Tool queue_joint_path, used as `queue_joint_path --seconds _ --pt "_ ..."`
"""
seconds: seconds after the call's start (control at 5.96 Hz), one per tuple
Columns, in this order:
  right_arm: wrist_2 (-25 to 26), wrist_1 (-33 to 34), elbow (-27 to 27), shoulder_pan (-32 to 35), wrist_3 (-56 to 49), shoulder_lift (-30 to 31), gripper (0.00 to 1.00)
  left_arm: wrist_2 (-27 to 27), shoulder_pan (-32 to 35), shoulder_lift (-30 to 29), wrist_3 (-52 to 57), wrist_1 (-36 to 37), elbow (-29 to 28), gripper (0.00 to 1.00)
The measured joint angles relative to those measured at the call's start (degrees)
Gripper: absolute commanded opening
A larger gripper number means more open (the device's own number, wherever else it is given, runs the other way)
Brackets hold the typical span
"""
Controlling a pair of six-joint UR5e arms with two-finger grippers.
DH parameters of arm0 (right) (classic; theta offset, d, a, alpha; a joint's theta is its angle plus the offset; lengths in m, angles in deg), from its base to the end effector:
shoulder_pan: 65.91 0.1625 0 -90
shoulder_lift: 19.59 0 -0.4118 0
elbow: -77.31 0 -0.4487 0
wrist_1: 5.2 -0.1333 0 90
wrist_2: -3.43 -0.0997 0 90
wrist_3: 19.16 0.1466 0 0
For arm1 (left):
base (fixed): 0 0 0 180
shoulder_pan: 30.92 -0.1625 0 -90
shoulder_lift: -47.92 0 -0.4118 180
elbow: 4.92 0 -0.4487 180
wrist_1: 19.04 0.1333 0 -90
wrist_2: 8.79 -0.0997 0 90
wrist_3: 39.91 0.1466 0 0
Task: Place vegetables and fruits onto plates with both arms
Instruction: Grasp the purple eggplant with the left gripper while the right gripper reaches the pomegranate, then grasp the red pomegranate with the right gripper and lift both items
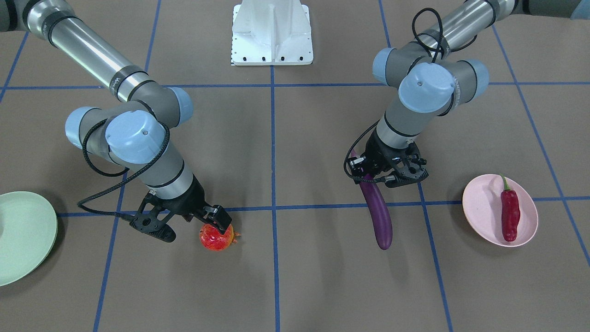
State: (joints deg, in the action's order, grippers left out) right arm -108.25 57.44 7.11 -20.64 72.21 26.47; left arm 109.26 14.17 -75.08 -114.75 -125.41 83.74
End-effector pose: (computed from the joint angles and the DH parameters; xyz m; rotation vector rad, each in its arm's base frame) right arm -0.5518 -0.6694 0.2823 0.0050 -0.9689 0.5807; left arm 0.4974 -0.5901 0.2847 0.0140 0.9427 -0.2782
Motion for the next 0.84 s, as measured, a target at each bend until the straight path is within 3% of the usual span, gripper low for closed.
queue_joint_path --seconds 0.84 --pt "5.6 -0.8 0.4 -3.2 4.7 0.2 1.00 -0.2 0.0 0.5 0.2 -0.2 -0.2 0.00"
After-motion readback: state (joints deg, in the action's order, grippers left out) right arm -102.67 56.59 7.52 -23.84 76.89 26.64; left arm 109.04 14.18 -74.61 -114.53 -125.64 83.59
